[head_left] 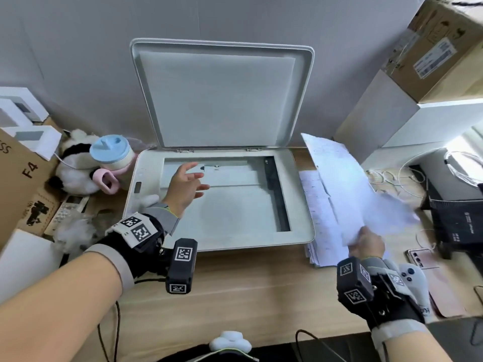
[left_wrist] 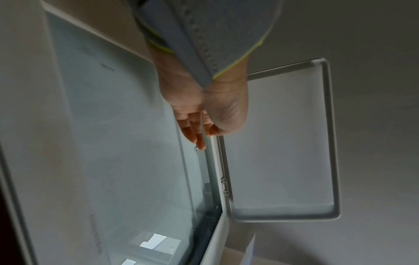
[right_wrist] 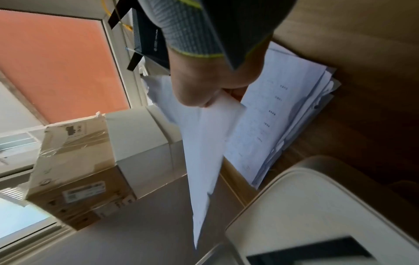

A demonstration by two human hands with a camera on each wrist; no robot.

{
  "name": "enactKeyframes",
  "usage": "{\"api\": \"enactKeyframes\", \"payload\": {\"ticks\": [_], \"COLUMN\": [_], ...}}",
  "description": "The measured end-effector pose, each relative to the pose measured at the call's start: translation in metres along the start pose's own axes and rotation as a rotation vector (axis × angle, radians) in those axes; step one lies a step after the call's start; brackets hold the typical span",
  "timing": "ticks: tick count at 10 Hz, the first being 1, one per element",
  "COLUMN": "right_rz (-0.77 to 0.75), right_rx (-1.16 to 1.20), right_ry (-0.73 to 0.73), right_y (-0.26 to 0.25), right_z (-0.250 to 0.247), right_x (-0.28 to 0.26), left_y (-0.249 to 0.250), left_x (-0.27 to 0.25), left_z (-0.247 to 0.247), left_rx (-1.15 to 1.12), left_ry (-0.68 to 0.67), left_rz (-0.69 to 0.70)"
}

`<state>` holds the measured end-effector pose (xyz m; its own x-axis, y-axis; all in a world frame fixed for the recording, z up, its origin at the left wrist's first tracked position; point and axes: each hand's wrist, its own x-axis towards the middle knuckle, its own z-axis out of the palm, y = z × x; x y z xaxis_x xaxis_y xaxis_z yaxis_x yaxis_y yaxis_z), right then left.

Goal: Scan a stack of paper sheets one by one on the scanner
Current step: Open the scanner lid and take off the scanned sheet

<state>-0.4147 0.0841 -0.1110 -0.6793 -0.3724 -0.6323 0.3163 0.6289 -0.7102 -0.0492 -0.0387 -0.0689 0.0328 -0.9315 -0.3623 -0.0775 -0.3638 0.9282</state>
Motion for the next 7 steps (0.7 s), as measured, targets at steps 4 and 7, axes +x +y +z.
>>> {"api": "enactKeyframes", "payload": {"ticks": [4, 7], "right_rz": [-0.041, -0.109], "right_rx": [-0.701, -0.129], "right_ry": [0.168, 0.127], "right_y": [0.030, 0.019], "right_z": [0.005, -0.012], "right_x": [0.019, -0.020], "left_y": [-0.011, -0.015], "left_x": [0.012, 0.027], "left_z": [-0.015, -0.027], "left_rx": [0.085, 0.071], "left_ry": [0.065, 0.142], "left_rz": [-0.035, -0.051]}}
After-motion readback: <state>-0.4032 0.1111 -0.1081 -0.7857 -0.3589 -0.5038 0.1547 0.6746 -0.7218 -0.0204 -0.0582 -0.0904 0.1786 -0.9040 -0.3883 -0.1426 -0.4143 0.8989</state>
